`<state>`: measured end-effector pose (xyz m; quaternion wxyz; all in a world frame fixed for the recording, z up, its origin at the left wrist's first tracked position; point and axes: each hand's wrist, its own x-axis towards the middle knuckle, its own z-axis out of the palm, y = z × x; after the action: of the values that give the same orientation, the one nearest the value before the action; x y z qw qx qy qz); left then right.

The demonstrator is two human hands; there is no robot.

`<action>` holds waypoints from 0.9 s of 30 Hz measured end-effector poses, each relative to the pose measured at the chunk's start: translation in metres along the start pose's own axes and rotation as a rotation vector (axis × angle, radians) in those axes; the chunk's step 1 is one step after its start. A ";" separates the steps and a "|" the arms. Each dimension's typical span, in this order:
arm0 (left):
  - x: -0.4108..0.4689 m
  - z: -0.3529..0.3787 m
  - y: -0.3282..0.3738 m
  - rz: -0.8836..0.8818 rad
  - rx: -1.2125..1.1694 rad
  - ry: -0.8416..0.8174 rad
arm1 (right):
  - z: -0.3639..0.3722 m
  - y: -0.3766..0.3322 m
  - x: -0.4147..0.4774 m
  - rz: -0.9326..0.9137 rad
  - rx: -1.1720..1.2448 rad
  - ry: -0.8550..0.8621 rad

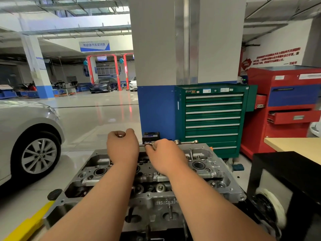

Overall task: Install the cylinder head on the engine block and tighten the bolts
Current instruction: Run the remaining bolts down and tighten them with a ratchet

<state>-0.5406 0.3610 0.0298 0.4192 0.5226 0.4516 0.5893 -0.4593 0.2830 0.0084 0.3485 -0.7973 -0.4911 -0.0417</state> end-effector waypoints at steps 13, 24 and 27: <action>-0.010 0.001 0.003 -0.105 -0.101 0.000 | -0.004 -0.003 0.000 0.025 -0.008 -0.028; 0.005 -0.008 0.002 -0.088 0.063 -0.147 | -0.004 -0.004 -0.001 0.030 -0.010 -0.034; -0.011 -0.002 -0.001 -0.046 0.088 -0.018 | -0.005 -0.006 -0.002 0.019 -0.029 -0.033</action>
<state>-0.5412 0.3504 0.0261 0.4131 0.5352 0.4853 0.5544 -0.4637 0.2802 0.0140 0.3293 -0.8074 -0.4886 -0.0323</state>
